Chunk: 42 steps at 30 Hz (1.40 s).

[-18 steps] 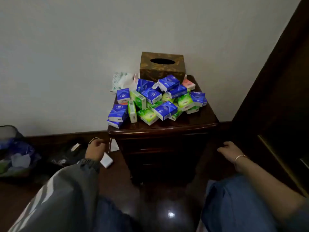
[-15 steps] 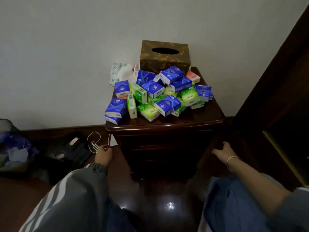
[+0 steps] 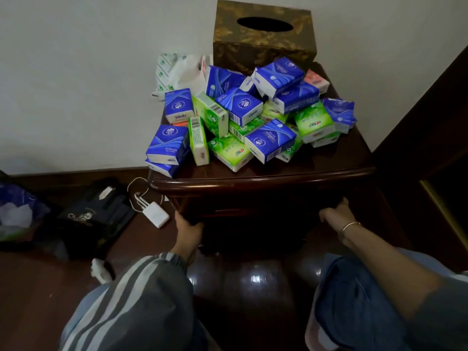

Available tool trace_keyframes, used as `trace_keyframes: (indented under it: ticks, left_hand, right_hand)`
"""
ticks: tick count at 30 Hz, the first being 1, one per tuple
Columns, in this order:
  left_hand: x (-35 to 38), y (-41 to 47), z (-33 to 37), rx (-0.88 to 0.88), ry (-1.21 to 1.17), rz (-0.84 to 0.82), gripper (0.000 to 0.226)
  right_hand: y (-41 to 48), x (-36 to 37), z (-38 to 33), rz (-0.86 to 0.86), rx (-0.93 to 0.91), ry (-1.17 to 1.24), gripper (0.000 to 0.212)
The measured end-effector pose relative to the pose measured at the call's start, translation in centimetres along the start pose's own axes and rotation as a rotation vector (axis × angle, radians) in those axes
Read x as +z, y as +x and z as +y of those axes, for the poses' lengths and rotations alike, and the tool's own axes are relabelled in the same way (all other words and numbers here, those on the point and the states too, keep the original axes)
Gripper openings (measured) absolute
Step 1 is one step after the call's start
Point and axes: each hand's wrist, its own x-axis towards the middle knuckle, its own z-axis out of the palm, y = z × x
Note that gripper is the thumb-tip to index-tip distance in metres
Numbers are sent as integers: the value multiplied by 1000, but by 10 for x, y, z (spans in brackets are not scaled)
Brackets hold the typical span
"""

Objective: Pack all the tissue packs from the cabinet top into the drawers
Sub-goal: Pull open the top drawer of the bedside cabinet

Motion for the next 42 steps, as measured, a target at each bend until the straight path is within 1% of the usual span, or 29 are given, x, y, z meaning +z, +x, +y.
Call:
trace_keyframes:
  ticks: [2, 4, 5, 7, 8, 9, 10, 12, 13, 14, 15, 16, 18, 19, 20, 22, 24, 26, 27, 28, 30, 32, 34, 36, 42]
  left_hand:
    - [-3, -1, 4, -3, -7, -26, 70]
    - [-8, -3, 7, -5, 38, -56, 62]
    - [-11, -5, 7, -3, 93, -58, 54]
    - [-19, -11, 7, -17, 231, -59, 39]
    - [-24, -16, 8, -52, 278, -89, 36]
    - [-31, -20, 11, -101, 312, -141, 39]
    - [-40, -23, 15, -165, 360, -213, 52]
    - [-60, -32, 29, -308, 571, -381, 94]
    - [-67, -36, 32, -348, 715, -442, 109]
    - [-70, -42, 32, -351, 845, -475, 114]
    - [-69, -50, 30, -322, 924, -468, 108]
    - [-62, -60, 25, -247, 982, -411, 97]
    - [-42, -84, 9, 36, 1137, -219, 81]
    - [-28, -96, 2, 169, 1204, -161, 76]
    - [-15, -107, -5, 262, 1252, -147, 72]
    - [6, -126, -17, 340, 1336, -157, 71]
    - [18, -137, -23, 338, 1346, -113, 70]
    - [21, -138, -21, 333, 1287, -36, 63]
    - [19, -137, -17, 329, 1276, -30, 59]
    - [17, -135, -13, 315, 1280, -62, 58]
    - [8, -134, -7, 250, 1290, -189, 61]
    - [-2, -141, -6, 161, 1296, -286, 63]
    - [-8, -151, -10, 81, 1292, -324, 64]
    - [-10, -161, -15, 19, 1314, -352, 64]
    - [-8, -165, -20, -9, 1346, -344, 64]
  right_hand:
    - [0, -4, 0, -17, -18, -50, 76]
    - [-2, -13, 3, -70, -33, -111, 74]
    - [-3, -19, 5, -117, -32, -171, 73]
    - [-8, -36, 9, -217, -34, -372, 69]
    - [-12, -46, 10, -264, -44, -473, 65]
    - [-15, -55, 11, -311, -47, -555, 61]
    - [-20, -62, 10, -368, -35, -618, 59]
    - [-31, -71, 11, -483, -7, -750, 56]
    - [-37, -72, 13, -526, -8, -847, 60]
    - [-44, -69, 16, -545, -30, -968, 67]
    - [-50, -65, 20, -530, -80, -1084, 75]
    - [-59, -58, 24, -505, -154, -1166, 79]
    - [-77, -38, 32, -488, -332, -1254, 81]
    - [-87, -26, 37, -496, -397, -1288, 82]
    - [-96, -15, 43, -491, -430, -1307, 84]
    - [-108, 3, 54, -420, -454, -1323, 87]
    - [-113, 7, 57, -358, -487, -1318, 87]
    - [-112, -1, 54, -348, -528, -1267, 79]
    - [-112, -6, 53, -361, -543, -1248, 72]
    - [-112, -13, 52, -386, -550, -1239, 65]
    - [-114, -24, 51, -468, -541, -1221, 55]
    - [-117, -33, 54, -571, -487, -1160, 49]
    - [-121, -38, 59, -657, -406, -1097, 55]
    - [-124, -41, 65, -702, -343, -1059, 60]
    - [-132, -47, 73, -681, -319, -966, 64]
